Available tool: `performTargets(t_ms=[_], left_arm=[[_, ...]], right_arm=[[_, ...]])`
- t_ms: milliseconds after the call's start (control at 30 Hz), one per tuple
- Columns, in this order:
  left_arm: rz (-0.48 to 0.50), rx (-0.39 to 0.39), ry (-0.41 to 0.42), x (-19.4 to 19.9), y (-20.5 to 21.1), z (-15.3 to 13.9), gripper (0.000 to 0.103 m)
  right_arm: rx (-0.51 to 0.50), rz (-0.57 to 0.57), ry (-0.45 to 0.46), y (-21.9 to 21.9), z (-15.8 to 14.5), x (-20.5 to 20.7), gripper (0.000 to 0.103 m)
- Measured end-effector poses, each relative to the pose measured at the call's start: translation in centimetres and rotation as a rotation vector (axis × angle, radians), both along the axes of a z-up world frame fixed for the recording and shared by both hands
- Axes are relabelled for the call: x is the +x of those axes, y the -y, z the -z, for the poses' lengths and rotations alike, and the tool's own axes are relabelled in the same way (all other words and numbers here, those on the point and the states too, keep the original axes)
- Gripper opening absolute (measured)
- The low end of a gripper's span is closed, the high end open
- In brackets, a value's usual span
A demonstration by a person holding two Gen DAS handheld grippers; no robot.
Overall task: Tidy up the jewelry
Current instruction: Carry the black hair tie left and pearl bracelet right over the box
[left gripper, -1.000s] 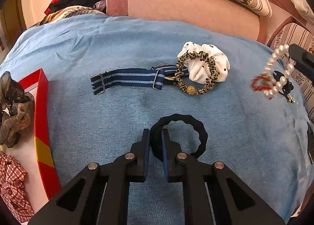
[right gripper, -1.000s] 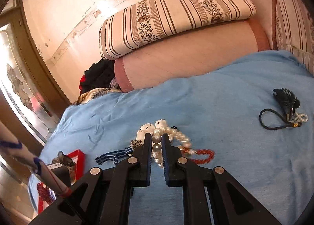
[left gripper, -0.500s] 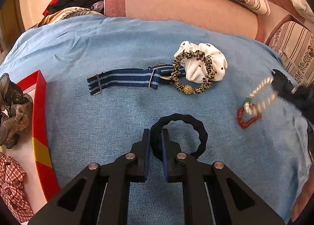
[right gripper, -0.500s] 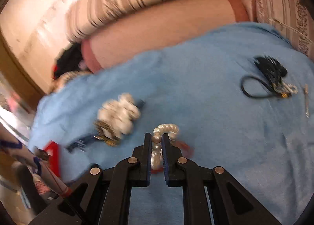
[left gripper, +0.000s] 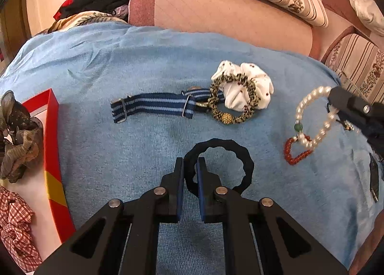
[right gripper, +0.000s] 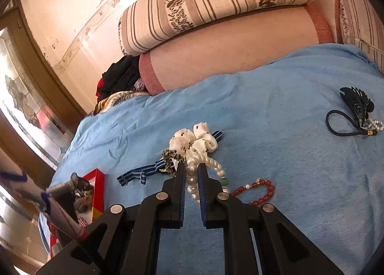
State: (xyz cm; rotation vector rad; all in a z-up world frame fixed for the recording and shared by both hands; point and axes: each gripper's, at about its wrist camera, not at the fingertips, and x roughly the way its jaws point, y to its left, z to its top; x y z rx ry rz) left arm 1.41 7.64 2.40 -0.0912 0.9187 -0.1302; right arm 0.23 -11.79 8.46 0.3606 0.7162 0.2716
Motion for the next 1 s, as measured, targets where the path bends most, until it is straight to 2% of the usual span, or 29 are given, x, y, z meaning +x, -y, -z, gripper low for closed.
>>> performTargets(t_ms=[433,1000], left_arm=[[-0.017,0.054,0.130,-1.1,-0.3,-3.1,0.010],[-0.080,0.058,0.181,-2.1,-2.4,-5.1,0.010]], right_arm=[[-0.064,-0.047,0.031,-2.2,-0.1,-0.7,0.011],[-0.143,-0.118,0.070,-5.5,-0.3,-2.1,0.011]])
